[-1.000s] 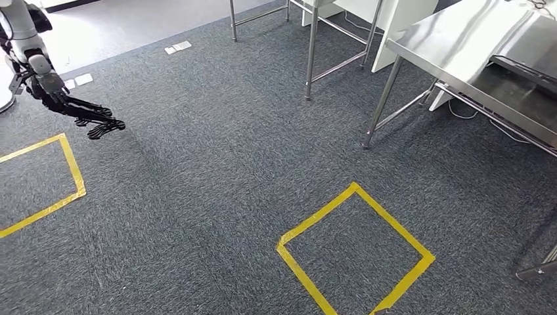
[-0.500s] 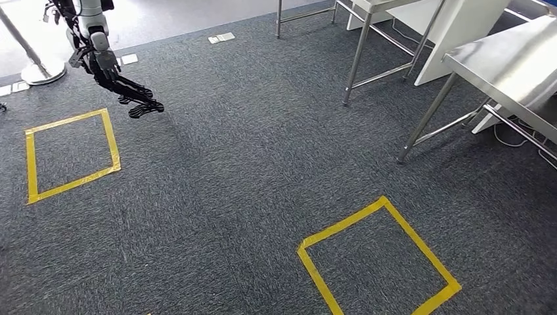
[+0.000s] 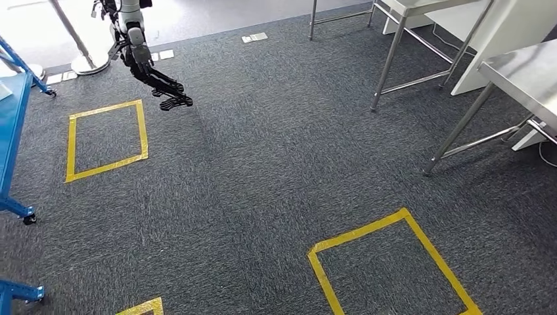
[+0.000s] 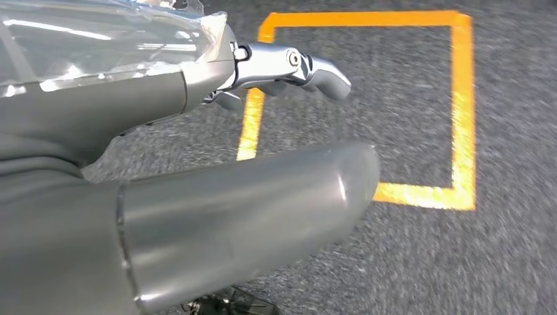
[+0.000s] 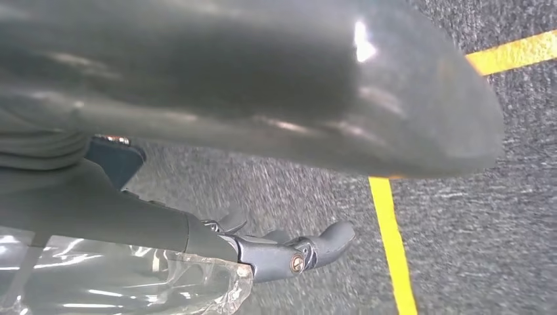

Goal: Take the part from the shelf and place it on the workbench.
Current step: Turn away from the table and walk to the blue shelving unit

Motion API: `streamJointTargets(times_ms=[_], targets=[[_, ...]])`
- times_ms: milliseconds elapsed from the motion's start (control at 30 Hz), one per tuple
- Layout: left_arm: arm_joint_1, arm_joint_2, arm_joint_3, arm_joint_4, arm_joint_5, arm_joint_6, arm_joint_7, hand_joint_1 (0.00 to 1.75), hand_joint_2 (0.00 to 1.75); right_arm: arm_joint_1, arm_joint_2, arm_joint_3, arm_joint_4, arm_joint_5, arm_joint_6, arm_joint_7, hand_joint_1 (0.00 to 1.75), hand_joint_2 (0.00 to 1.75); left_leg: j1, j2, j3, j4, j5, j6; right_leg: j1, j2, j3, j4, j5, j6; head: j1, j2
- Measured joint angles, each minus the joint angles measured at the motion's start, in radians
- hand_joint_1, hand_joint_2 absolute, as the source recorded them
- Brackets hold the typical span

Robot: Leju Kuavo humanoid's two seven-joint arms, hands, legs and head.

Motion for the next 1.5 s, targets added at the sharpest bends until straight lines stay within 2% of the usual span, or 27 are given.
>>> streamJointTargets(times_ms=[33,100,133,200,267,333,400,467,500,533,600,633,700,767,833,900,967,1000,1033,1067,1133,1200,1267,1333,1367,1433,1500], targets=[[0.001,0.000,0.000,0.000,0.000,0.000,-0.001,0.00,0.00,0.000,0.000,-0.001,0.000,0.000,-0.001,0.000,0.00,0.00,0.000,0.005,0.022,-0.037,0.025,0.002,0.001,-0.010,0.001,0.000,-0.001,0.000,0.000,0.000],[0.000,0.000,0.000,0.000,-0.001,0.000,-0.002,0.00,0.00,-0.002,0.000,-0.002,0.000,-0.001,-0.002,0.000,0.00,0.00,-0.003,0.036,0.103,-0.181,0.083,0.009,0.006,-0.027,0.004,0.001,-0.003,0.000,0.000,0.000],[-0.002,0.001,0.000,0.000,-0.001,0.000,-0.003,0.00,0.00,-0.002,0.000,-0.003,0.000,-0.001,-0.002,0.000,0.00,0.00,-0.005,0.049,0.134,-0.238,0.101,0.014,0.009,-0.035,0.005,0.001,-0.004,0.002,0.000,0.000],[-0.004,0.001,0.000,0.000,-0.001,0.000,-0.004,0.00,0.00,-0.003,0.001,-0.003,0.000,-0.002,-0.002,0.000,0.00,0.00,-0.013,0.056,0.154,-0.282,0.110,0.023,0.015,-0.049,0.006,0.001,-0.007,0.008,0.000,0.000],[-0.003,0.001,0.000,0.000,-0.002,0.000,-0.004,0.00,0.00,-0.006,0.002,-0.003,0.000,-0.002,-0.003,0.000,0.00,0.00,-0.013,0.038,0.154,-0.292,0.117,0.034,0.019,-0.064,0.007,0.000,-0.009,0.017,0.000,0.000],[-0.003,0.000,0.000,0.001,-0.004,0.000,-0.004,0.00,0.00,-0.007,0.001,-0.004,0.000,-0.003,-0.004,0.001,0.00,0.00,-0.009,0.021,0.160,-0.309,0.130,0.048,0.019,-0.036,-0.010,0.037,-0.032,0.021,0.000,0.000],[-0.006,0.000,0.000,0.001,-0.006,0.000,-0.004,0.00,0.00,-0.006,0.000,-0.007,0.000,-0.004,-0.005,0.001,0.00,0.00,-0.005,0.004,0.159,-0.317,0.139,0.056,0.010,0.016,-0.067,0.156,-0.089,0.017,0.002,0.000],[-0.007,0.000,0.000,0.001,-0.005,0.000,-0.004,0.00,0.00,-0.003,-0.002,-0.010,0.000,-0.004,-0.006,0.001,0.00,0.00,-0.004,-0.019,0.154,-0.317,0.143,0.056,0.005,0.035,-0.129,0.285,-0.135,0.021,0.004,0.000],[-0.006,0.000,0.000,0.001,-0.003,0.000,-0.004,0.00,0.00,-0.001,-0.002,-0.011,0.000,-0.003,-0.006,0.001,0.00,0.00,-0.004,-0.031,0.153,-0.316,0.144,0.054,0.001,0.037,-0.137,0.301,-0.135,0.029,0.004,0.000],[-0.006,-0.001,0.000,0.002,-0.002,0.000,-0.004,0.00,0.00,0.000,-0.001,-0.011,0.000,-0.002,-0.006,0.000,0.00,0.00,-0.003,-0.043,0.153,-0.316,0.146,0.052,-0.004,0.040,-0.124,0.274,-0.117,0.041,0.004,0.000],[-0.006,-0.001,0.000,0.002,0.000,0.000,-0.004,0.00,0.00,-0.001,-0.001,-0.011,0.000,0.001,-0.006,0.000,0.00,0.00,-0.001,-0.067,0.152,-0.313,0.147,0.043,-0.018,0.066,-0.054,0.128,-0.057,0.067,0.004,0.000],[-0.007,-0.001,0.000,0.002,0.000,0.000,-0.004,0.00,0.00,-0.001,-0.001,-0.011,0.000,0.002,-0.006,0.000,0.00,0.00,-0.002,-0.078,0.150,-0.309,0.147,0.037,-0.023,0.083,-0.025,0.061,-0.032,0.070,0.004,0.000],[-0.007,0.000,0.000,0.002,0.001,0.001,-0.004,0.00,0.00,-0.001,-0.001,-0.011,0.000,0.004,-0.005,-0.001,0.00,0.00,-0.004,-0.097,0.143,-0.304,0.148,0.023,-0.023,0.100,-0.002,0.002,-0.012,0.060,0.002,0.000],[-0.004,0.000,0.002,0.002,0.001,0.002,-0.005,0.00,0.00,-0.003,-0.001,-0.011,0.000,0.008,-0.004,-0.001,0.00,0.00,0.000,-0.108,0.137,-0.301,0.150,0.012,-0.021,0.082,0.002,0.001,-0.006,0.040,0.000,0.000],[-0.001,0.000,0.003,0.004,0.002,0.003,-0.005,0.00,0.00,-0.007,0.000,-0.011,0.000,0.010,-0.004,-0.002,0.00,0.00,0.002,-0.070,0.115,-0.259,0.121,0.006,-0.023,0.063,0.006,0.000,0.000,0.023,-0.003,0.000],[-0.004,0.000,0.003,0.005,0.003,0.003,-0.005,0.00,0.00,-0.005,0.000,-0.011,0.000,0.010,-0.004,-0.001,0.00,0.00,0.001,-0.016,0.060,-0.136,0.050,0.004,-0.017,0.041,0.004,0.000,0.002,0.010,-0.007,0.000],[-0.004,0.000,0.004,0.005,0.003,0.003,-0.006,0.00,0.00,-0.002,-0.002,-0.011,0.000,0.011,-0.004,-0.001,0.00,0.00,0.001,-0.003,0.002,-0.010,-0.004,0.004,-0.008,0.018,0.000,0.000,0.001,0.005,-0.007,0.000],[-0.004,0.000,0.004,0.005,0.004,0.003,-0.006,0.00,0.00,-0.002,-0.002,-0.011,0.000,0.011,-0.004,-0.001,0.00,0.00,0.001,-0.001,-0.008,0.013,-0.007,0.005,-0.006,0.007,-0.001,0.000,0.001,0.004,-0.007,0.000],[-0.003,0.000,0.004,0.005,0.004,0.003,-0.006,0.00,0.00,-0.003,-0.002,-0.011,0.000,0.011,-0.004,-0.001,0.00,0.00,0.001,0.001,0.002,-0.003,0.008,0.007,-0.003,-0.002,-0.002,0.000,0.001,0.003,-0.007,0.000],[-0.002,0.000,0.004,0.005,0.004,0.003,-0.006,0.00,0.00,-0.004,-0.002,-0.011,0.000,0.011,-0.004,-0.001,0.00,0.00,0.000,0.006,0.031,-0.053,0.036,0.011,-0.002,-0.011,-0.001,0.000,0.001,0.003,-0.007,0.000],[-0.004,0.001,0.004,0.005,0.005,0.004,-0.006,0.00,0.00,-0.007,-0.002,-0.011,0.000,0.013,-0.004,-0.001,0.00,0.00,-0.006,0.047,0.113,-0.197,0.091,0.023,0.004,-0.027,0.002,0.001,-0.001,0.003,-0.007,0.000],[-0.008,0.001,0.004,0.005,0.005,0.006,-0.006,0.00,0.00,-0.011,0.000,-0.011,0.000,0.016,-0.004,0.003,0.00,0.00,-0.016,0.074,0.155,-0.278,0.112,0.032,0.010,-0.042,0.003,0.002,-0.004,0.007,-0.006,0.000],[-0.010,0.002,0.005,0.005,0.005,0.009,-0.005,0.00,0.00,-0.015,0.001,-0.011,0.000,0.019,-0.004,0.008,0.00,0.00,-0.020,0.057,0.155,-0.288,0.114,0.037,0.014,-0.060,0.006,0.000,-0.007,0.014,-0.005,0.000],[-0.011,0.001,0.006,0.005,0.005,0.010,-0.003,0.00,0.00,-0.018,0.002,-0.011,0.000,0.022,-0.004,0.012,0.00,0.00,-0.017,0.038,0.161,-0.302,0.124,0.047,0.012,-0.041,-0.001,0.023,-0.023,0.020,-0.005,0.000],[-0.013,0.001,0.006,0.005,0.005,0.011,-0.002,0.00,0.00,-0.018,0.002,-0.011,-0.001,0.023,-0.004,0.013,0.00,0.00,-0.013,0.028,0.164,-0.308,0.129,0.052,0.011,-0.019,-0.018,0.063,-0.046,0.019,-0.004,0.000],[-0.017,0.001,0.006,0.005,0.004,0.011,-0.001,0.00,0.00,-0.017,0.000,-0.011,-0.001,0.025,-0.005,0.015,0.00,0.00,-0.010,0.006,0.160,-0.312,0.135,0.058,0.006,0.024,-0.080,0.195,-0.106,0.014,-0.002,0.000],[-0.018,0.001,0.007,0.006,0.005,0.011,0.001,0.00,0.00,-0.015,-0.001,-0.011,-0.001,0.025,-0.004,0.017,0.00,0.00,-0.010,-0.020,0.157,-0.311,0.138,0.058,0.002,0.035,-0.129,0.295,-0.136,0.019,-0.001,0.000]])
